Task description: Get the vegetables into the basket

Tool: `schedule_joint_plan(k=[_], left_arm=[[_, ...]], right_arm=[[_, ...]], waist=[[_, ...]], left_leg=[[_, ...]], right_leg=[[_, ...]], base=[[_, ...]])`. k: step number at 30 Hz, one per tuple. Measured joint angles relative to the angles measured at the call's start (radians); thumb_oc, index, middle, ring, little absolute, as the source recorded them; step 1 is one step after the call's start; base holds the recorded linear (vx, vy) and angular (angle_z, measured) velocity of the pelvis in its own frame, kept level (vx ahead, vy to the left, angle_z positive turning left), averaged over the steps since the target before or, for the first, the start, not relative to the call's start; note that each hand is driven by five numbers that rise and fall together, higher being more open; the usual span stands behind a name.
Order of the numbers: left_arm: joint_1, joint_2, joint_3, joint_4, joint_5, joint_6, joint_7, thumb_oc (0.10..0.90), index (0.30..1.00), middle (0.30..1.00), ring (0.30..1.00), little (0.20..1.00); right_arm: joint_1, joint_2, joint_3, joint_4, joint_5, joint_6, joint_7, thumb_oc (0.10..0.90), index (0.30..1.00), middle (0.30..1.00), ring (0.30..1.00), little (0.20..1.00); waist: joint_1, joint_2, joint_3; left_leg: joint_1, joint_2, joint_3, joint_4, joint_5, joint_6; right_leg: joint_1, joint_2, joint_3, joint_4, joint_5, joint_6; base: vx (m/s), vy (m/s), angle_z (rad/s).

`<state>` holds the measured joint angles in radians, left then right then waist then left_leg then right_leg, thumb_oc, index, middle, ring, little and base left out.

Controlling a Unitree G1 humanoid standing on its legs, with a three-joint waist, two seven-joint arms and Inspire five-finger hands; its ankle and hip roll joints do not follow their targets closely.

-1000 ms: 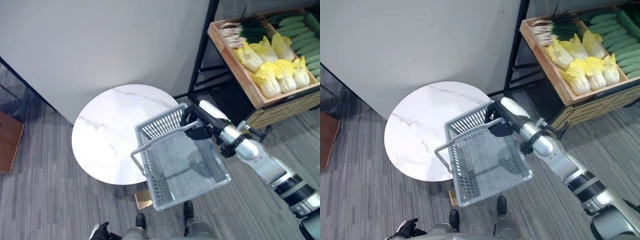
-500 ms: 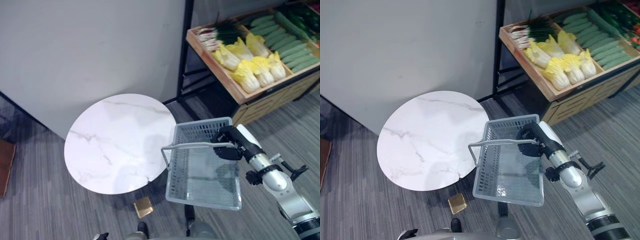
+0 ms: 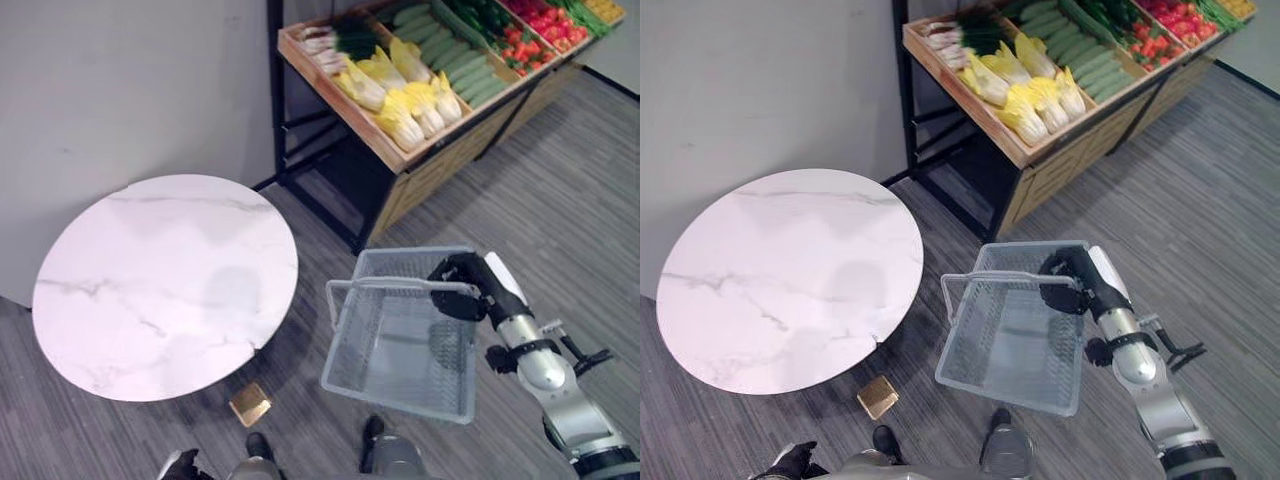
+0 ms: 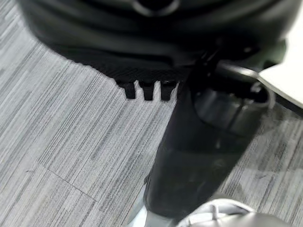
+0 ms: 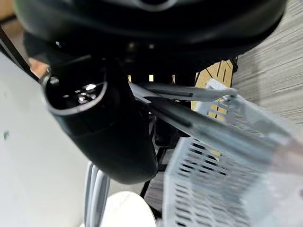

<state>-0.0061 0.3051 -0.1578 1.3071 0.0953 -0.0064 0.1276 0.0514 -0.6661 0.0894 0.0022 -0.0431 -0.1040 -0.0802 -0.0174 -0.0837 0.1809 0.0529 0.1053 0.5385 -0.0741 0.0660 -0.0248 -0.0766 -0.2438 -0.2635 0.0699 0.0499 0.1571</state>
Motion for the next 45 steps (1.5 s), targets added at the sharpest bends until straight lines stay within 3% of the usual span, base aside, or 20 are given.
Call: schedule_joint_plan(k=[2, 4, 9, 12, 17, 18, 20, 21, 22, 24, 26, 28, 30, 35, 38, 39, 41, 42, 43, 45], left_arm=[[0.014, -0.052, 0.003, -0.012, 0.005, 0.001, -0.003, 0.9, 1.0, 1.0, 1.0, 1.0], [0.029, -0.07, 0.004, -0.011, 0.005, 0.004, -0.002, 0.9, 1.0, 1.0, 1.0, 1.0], [0.025, -0.069, -0.004, -0.011, 0.016, 0.011, 0.0, 0.9, 1.0, 1.0, 1.0, 1.0], [0.024, -0.072, -0.033, -0.012, 0.023, 0.012, 0.0, 0.9, 1.0, 1.0, 1.0, 1.0], [0.006, -0.079, -0.042, -0.019, 0.022, 0.011, 0.005, 0.9, 1.0, 1.0, 1.0, 1.0], [-0.001, -0.074, -0.035, -0.019, 0.021, 0.011, 0.017, 0.9, 1.0, 1.0, 1.0, 1.0], [0.002, -0.079, -0.036, -0.036, 0.006, 0.007, 0.028, 0.9, 1.0, 1.0, 1.0, 1.0], [0.007, -0.085, -0.029, -0.039, -0.002, -0.001, 0.035, 0.9, 1.0, 1.0, 1.0, 1.0], [-0.004, -0.094, -0.026, -0.041, -0.009, -0.013, 0.042, 0.9, 1.0, 1.0, 1.0, 1.0], [-0.012, -0.101, -0.019, -0.045, -0.018, -0.019, 0.046, 0.9, 1.0, 1.0, 1.0, 1.0], [-0.027, -0.102, -0.016, -0.039, -0.022, -0.024, 0.057, 0.9, 1.0, 1.0, 1.0, 1.0], [-0.045, -0.093, -0.013, -0.04, -0.025, -0.021, 0.066, 0.9, 1.0, 1.0, 1.0, 1.0], [-0.047, -0.066, -0.018, -0.041, -0.028, -0.022, 0.066, 0.9, 1.0, 1.0, 1.0, 1.0], [-0.057, -0.071, -0.043, -0.035, -0.027, -0.02, 0.064, 0.9, 1.0, 1.0, 1.0, 1.0], [-0.078, -0.071, -0.03, -0.011, -0.022, -0.017, 0.065, 0.9, 1.0, 1.0, 1.0, 1.0], [-0.078, -0.06, -0.009, -0.011, -0.02, -0.015, 0.065, 0.9, 1.0, 1.0, 1.0, 1.0], [-0.079, -0.048, 0.0, -0.016, -0.018, -0.015, 0.067, 0.9, 1.0, 1.0, 1.0, 1.0], [-0.075, -0.042, 0.002, -0.021, -0.017, -0.016, 0.068, 0.9, 1.0, 1.0, 1.0, 1.0], [-0.073, -0.032, 0.008, -0.032, -0.017, -0.023, 0.071, 0.9, 1.0, 1.0, 1.0, 1.0], [-0.07, -0.014, 0.009, -0.056, -0.017, -0.024, 0.075, 0.9, 1.0, 1.0, 1.0, 1.0]], right_arm=[[-0.015, -0.024, -0.007, 0.01, 0.0, 0.003, -0.009, 0.4, 0.3, 0.3, 0.3, 0.3], [0.039, -0.07, -0.015, 0.013, 0.0, 0.005, -0.01, 0.4, 0.3, 0.3, 0.3, 0.3], [0.11, -0.068, -0.057, 0.001, -0.001, 0.005, -0.012, 0.4, 0.3, 0.3, 0.3, 0.3], [0.116, -0.07, -0.076, 0.001, -0.02, 0.004, -0.014, 0.4, 0.3, 0.3, 0.3, 0.3], [0.117, -0.083, -0.094, 0.003, -0.025, 0.004, -0.018, 0.4, 0.3, 0.3, 0.3, 0.3], [0.117, -0.083, -0.094, 0.005, -0.03, 0.004, -0.018, 0.4, 0.3, 0.3, 0.3, 0.3], [0.11, -0.099, -0.094, 0.006, -0.03, 0.003, -0.02, 0.4, 0.3, 0.3, 0.3, 0.3], [0.093, -0.111, -0.094, 0.009, -0.029, 0.002, -0.025, 0.4, 0.3, 0.3, 0.3, 0.3], [0.055, -0.123, -0.095, 0.015, -0.029, 0.002, -0.035, 0.4, 0.3, 0.3, 0.3, 0.3], [0.056, -0.123, -0.094, 0.016, -0.028, 0.002, -0.04, 0.4, 0.3, 0.3, 0.3, 0.3], [0.055, -0.114, -0.093, 0.025, -0.027, 0.001, -0.044, 0.4, 0.3, 0.3, 0.3, 0.3], [0.055, -0.107, -0.092, 0.027, -0.028, 0.001, -0.045, 0.4, 0.3, 0.3, 0.3, 0.3], [0.076, -0.068, -0.096, 0.027, -0.028, 0.001, -0.056, 0.4, 0.3, 0.3, 0.3, 0.3], [0.099, 0.009, -0.095, 0.025, -0.029, -0.001, -0.051, 0.4, 0.3, 0.3, 0.3, 0.3], [0.097, 0.079, -0.088, 0.029, -0.029, -0.001, -0.057, 0.4, 0.3, 0.3, 0.3, 0.3], [0.084, 0.091, -0.084, 0.033, -0.029, -0.001, -0.058, 0.4, 0.3, 0.3, 0.3, 0.3], [0.082, 0.088, -0.084, 0.047, -0.029, -0.001, -0.062, 0.4, 0.3, 0.3, 0.3, 0.3], [0.074, 0.088, -0.082, 0.064, -0.03, 0.0, -0.066, 0.4, 0.3, 0.3, 0.3, 0.3], [0.087, 0.082, -0.084, 0.074, -0.032, 0.004, -0.083, 0.4, 0.3, 0.3, 0.3, 0.3], [0.093, 0.073, -0.085, 0.072, -0.041, 0.009, -0.089, 0.4, 0.3, 0.3, 0.3, 0.3]], waist=[[-0.023, 0.071, 0.007], [-0.037, 0.111, -0.011], [-0.069, 0.114, -0.008], [-0.101, 0.131, -0.005], [-0.102, 0.164, 0.012], [-0.095, 0.16, 0.015], [-0.054, 0.141, 0.024], [-0.047, 0.139, 0.027], [-0.045, 0.129, 0.033], [-0.065, 0.143, 0.034], [-0.05, 0.127, 0.044], [-0.028, 0.102, 0.064], [-0.05, 0.062, 0.083], [-0.035, 0.06, 0.087], [-0.052, 0.041, 0.09], [-0.051, 0.027, 0.092], [-0.06, 0.016, 0.095], [-0.048, 0.024, 0.094], [-0.054, 0.04, 0.089], [-0.041, 0.037, 0.086]], left_leg=[[0.003, 0.036, -0.004, -0.003, 0.012, -0.015], [0.01, 0.068, -0.007, 0.002, 0.015, -0.021], [0.009, 0.074, -0.008, 0.007, 0.018, -0.037], [0.01, 0.08, -0.009, 0.012, 0.018, -0.037], [-0.005, 0.106, -0.022, 0.064, 0.022, -0.034], [-0.026, 0.116, -0.07, 0.12, 0.026, -0.032], [-0.034, 0.107, -0.252, 0.169, 0.031, -0.029], [-0.067, 0.091, -0.337, 0.212, 0.006, -0.049], [-0.094, -0.018, -0.5, 0.132, -0.068, -0.087], [-0.138, -0.028, -0.508, 0.086, -0.036, -0.056], [-0.186, -0.038, -0.566, 0.091, -0.05, -0.042], [-0.168, -0.066, -0.543, 0.076, -0.035, -0.025], [-0.129, -0.108, -0.505, 0.057, -0.025, -0.004], [-0.072, -0.127, -0.444, 0.038, -0.05, 0.019], [-0.063, -0.142, -0.349, 0.053, -0.081, 0.044], [-0.074, -0.142, -0.292, 0.059, -0.089, 0.057], [-0.081, -0.144, -0.245, 0.069, -0.103, 0.078], [-0.084, -0.115, -0.208, 0.061, -0.095, 0.084], [-0.085, -0.085, -0.192, 0.046, -0.084, 0.093], [-0.076, -0.069, -0.171, 0.03, -0.056, 0.08]], right_leg=[[0.018, 0.047, 0.004, -0.053, 0.023, -0.019], [0.023, 0.084, 0.026, -0.077, 0.029, -0.027], [0.016, 0.092, 0.045, -0.095, 0.034, -0.032], [0.018, 0.096, 0.052, -0.106, 0.035, -0.029], [0.009, 0.115, 0.067, -0.107, 0.031, -0.035], [-0.007, 0.116, 0.085, -0.083, 0.014, -0.056], [-0.013, 0.117, 0.156, -0.077, 0.026, -0.09], [-0.013, 0.112, 0.191, -0.092, 0.038, -0.107], [-0.02, 0.082, 0.232, -0.13, 0.066, -0.102], [-0.015, 0.104, 0.243, -0.148, 0.056, -0.088], [-0.029, 0.123, 0.276, -0.157, 0.055, -0.087], [-0.048, 0.107, 0.297, -0.156, 0.058, -0.077], [-0.028, 0.064, 0.316, -0.154, 0.091, -0.052], [-0.022, 0.058, 0.329, -0.141, 0.098, -0.03], [-0.089, 0.063, 0.405, -0.085, 0.112, -0.01], [-0.13, 0.067, 0.427, -0.09, 0.162, 0.01], [-0.148, 0.074, 0.399, -0.115, 0.231, 0.007], [-0.15, 0.087, 0.349, -0.157, 0.304, 0.015], [-0.147, 0.102, 0.22, -0.103, 0.232, -0.005], [-0.108, 0.08, 0.168, -0.047, 0.152, 0.002]], base=[[0.06, -0.1, -0.32], [0.08, -0.208, -0.36], [0.04, -0.176, -0.15], [0.04, -0.216, -0.1], [-0.01, -0.18, -0.13], [0.03, -0.068, -0.39], [0.05, -0.079, -0.74], [0.05, -0.058, -1.08], [0.14, 0.022, -0.89], [0.18, 0.08, -0.47], [0.08, 0.086, -0.65], [0.08, 0.143, -0.88], [0.11, 0.305, -0.29], [0.02, 0.269, -0.44], [-0.1, 0.305, -1.02], [-0.08, 0.176, -1.05], [-0.07, 0.084, -0.93], [-0.03, 0.024, -0.79], [-0.01, 0.034, -0.77], [0.04, 0.007, -0.45]])
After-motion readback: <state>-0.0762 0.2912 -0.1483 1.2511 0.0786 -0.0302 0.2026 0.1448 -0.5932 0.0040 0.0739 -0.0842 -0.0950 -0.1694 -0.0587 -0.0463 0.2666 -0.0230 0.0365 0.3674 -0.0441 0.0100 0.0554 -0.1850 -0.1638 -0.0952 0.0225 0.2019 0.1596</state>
